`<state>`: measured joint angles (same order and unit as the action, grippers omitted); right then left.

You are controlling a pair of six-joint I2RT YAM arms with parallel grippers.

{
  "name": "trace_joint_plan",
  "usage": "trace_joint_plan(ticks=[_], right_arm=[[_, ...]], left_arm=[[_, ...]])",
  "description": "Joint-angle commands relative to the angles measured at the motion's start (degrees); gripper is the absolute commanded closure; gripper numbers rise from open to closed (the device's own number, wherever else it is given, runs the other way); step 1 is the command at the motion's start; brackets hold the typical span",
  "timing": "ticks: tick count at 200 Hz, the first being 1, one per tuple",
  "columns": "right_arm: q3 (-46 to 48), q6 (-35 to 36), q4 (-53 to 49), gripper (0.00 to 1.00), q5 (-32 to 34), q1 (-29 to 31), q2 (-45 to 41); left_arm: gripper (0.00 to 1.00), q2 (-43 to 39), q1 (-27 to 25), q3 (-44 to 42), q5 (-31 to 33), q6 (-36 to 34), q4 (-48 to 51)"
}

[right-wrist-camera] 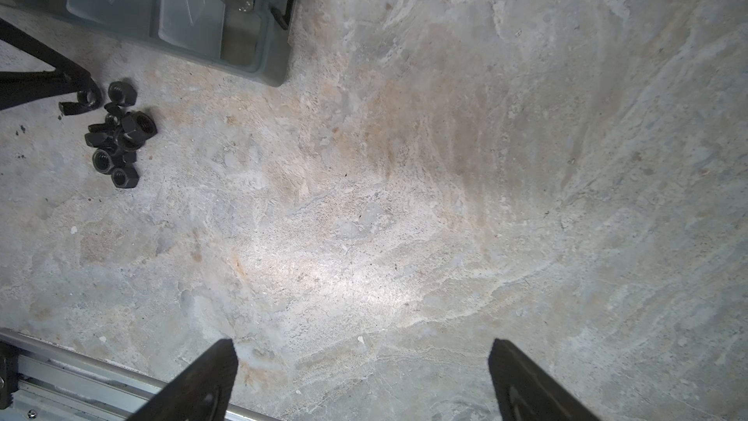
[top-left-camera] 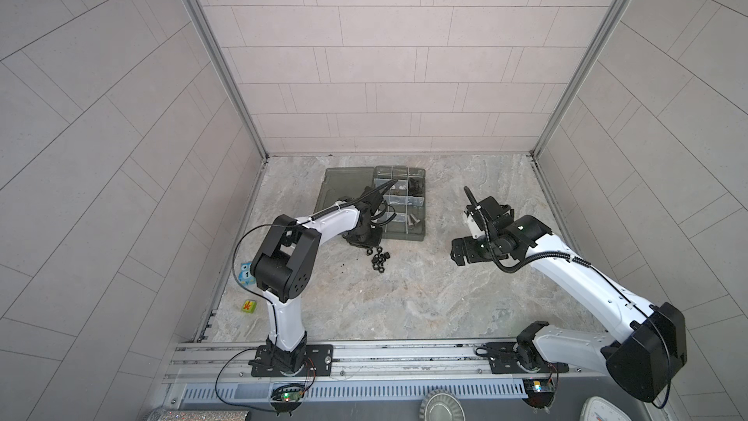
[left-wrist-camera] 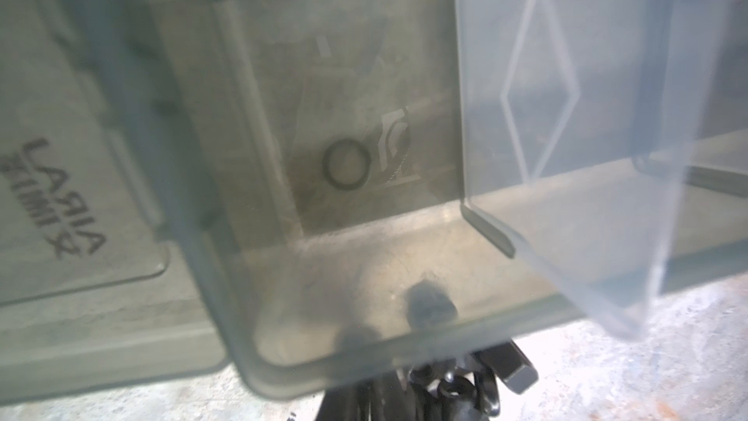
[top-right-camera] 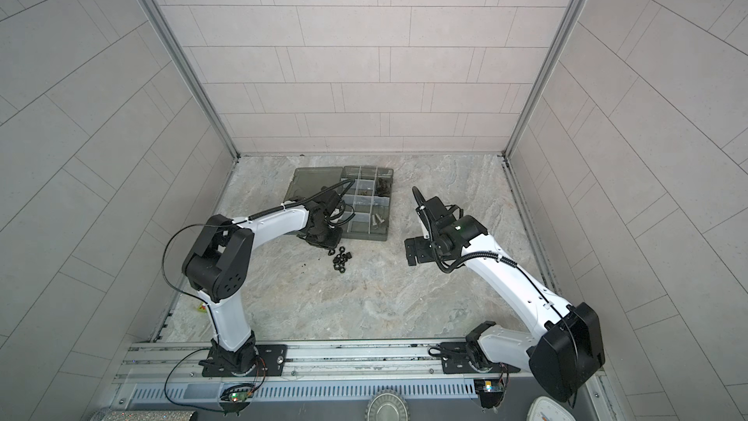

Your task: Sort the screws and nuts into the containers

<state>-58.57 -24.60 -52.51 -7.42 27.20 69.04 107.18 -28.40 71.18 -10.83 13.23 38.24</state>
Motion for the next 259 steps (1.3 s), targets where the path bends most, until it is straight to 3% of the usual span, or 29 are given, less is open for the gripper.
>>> trace_joint_plan(ticks=[1,98,158,259], right_arm=[[0.8,0.3,-0.1,0.01,0.9,-0.2,-0.7],[0.2,0.5,0.9,0.02,0.3,-0.4,0.0],[-1.7,1.7,0.7,0.01,0.7,-1.0,1.2],[-5.1,3.4,-1.2,0.01,1.5,-1.9,4.0]], left_arm=[[0.92,-0.8,0.0,1.8,0.2,-0.2,2.3],[0.92,-2.7,0.0,13.4,1.8,-2.5,10.9],[0.92,2.1,0.0,20.6,2.7,-3.6,11.7],[0.93,9.2,0.6,25.0,2.9,-4.5,10.1]])
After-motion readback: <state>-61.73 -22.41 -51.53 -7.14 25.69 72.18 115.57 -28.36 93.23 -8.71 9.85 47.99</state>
